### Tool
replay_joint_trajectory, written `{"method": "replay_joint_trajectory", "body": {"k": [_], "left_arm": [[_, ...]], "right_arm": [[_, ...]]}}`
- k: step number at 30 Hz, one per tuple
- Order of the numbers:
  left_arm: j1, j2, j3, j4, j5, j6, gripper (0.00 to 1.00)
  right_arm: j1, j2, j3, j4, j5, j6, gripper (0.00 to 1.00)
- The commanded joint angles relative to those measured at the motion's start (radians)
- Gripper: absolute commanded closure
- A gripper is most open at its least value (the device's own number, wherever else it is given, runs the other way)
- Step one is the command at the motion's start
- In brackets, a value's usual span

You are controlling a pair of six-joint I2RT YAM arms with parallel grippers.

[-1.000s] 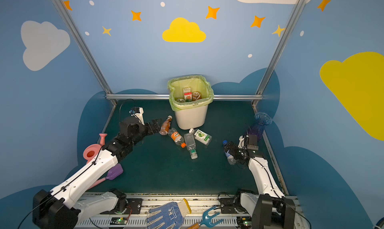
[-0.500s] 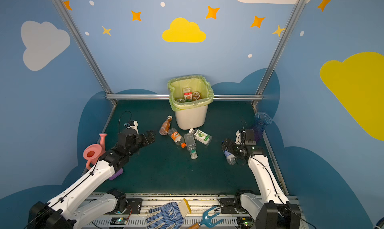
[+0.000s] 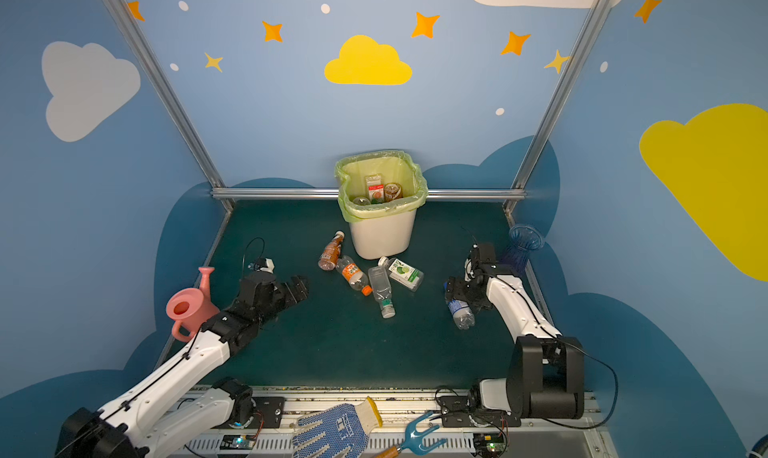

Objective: Throw the plastic bottles in the bin
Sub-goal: 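Grasp the blue-capped clear bottle with the right gripper and lift it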

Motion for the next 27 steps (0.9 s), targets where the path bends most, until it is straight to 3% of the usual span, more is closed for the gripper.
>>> {"method": "replay_joint_trajectory", "body": {"k": [1,10,19,27], "left_arm": [[0.004,-0.033,-0.016,-0.009,-0.038,-0.01,0.0],[0.012,-0.054,-0.041,-0.024,-0.057,-0.007,0.0],[0.018,-0.05,-0.049,-0.031,-0.063,-0.005,0.0],[0.023,-0.057,-0.063,-0.038,-0.069,-0.01,0.0]], "right_arm": [[0.04,0.03,0.024,-0.034,0.03,-0.045,0.09],[0.099,0.169,0.082,-0.087,0.106,-0.064,0.23],[0.145,0.283,0.142,-0.129,0.179,-0.064,0.26],[0.161,0.343,0.171,-0.147,0.207,-0.067,0.44]]}}
